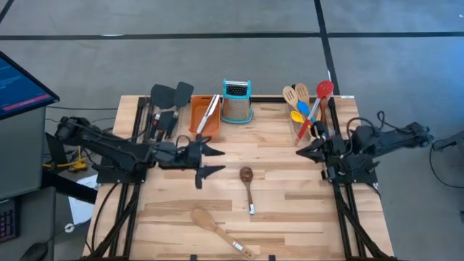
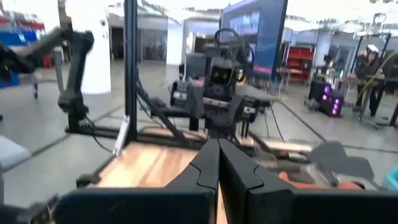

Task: Pick & Place Kitchen Items
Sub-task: Move the wooden spoon on the right of the table

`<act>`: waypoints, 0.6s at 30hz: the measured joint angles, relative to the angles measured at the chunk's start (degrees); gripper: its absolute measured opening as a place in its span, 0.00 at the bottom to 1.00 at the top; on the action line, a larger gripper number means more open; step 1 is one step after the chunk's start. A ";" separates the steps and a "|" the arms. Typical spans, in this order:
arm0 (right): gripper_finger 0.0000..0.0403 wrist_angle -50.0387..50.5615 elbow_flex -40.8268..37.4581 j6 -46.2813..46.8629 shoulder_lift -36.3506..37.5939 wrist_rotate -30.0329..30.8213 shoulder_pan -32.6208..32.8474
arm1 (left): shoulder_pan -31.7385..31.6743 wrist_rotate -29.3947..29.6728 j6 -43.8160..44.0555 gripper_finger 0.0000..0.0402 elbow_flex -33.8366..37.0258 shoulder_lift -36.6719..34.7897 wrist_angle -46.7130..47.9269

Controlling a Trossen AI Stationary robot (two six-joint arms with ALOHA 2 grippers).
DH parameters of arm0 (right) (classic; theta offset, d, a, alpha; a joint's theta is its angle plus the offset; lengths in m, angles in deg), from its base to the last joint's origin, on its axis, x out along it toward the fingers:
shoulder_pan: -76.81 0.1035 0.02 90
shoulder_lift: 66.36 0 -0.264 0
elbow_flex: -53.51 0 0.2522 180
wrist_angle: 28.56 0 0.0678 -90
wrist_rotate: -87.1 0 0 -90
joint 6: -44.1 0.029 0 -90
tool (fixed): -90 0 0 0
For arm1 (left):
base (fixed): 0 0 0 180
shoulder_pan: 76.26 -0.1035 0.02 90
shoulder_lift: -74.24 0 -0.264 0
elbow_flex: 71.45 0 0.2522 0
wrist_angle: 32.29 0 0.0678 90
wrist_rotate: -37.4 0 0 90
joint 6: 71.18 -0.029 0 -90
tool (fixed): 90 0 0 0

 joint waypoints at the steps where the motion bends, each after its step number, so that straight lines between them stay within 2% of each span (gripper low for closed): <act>1: 0.00 0.88 -0.04 0.02 0.37 -1.37 -1.62 | -0.80 -0.02 1.13 0.53 0.37 0.05 0.05; 4: 0.00 2.75 -0.05 0.00 1.99 -3.74 -5.30 | -2.63 -1.18 2.25 0.53 1.61 0.03 -0.31; 10: 0.00 7.65 -0.03 2.40 1.38 -3.77 -8.36 | -4.24 -11.98 2.50 0.53 3.69 0.77 -1.12; 15: 0.00 -0.30 -4.87 0.08 -1.62 -3.90 -7.75 | -3.83 -13.61 2.34 0.53 3.89 2.60 -2.58; 18: 0.00 -6.62 -8.73 -1.85 -1.80 -6.54 -8.30 | -3.71 -13.64 0.74 0.53 3.89 4.08 -2.94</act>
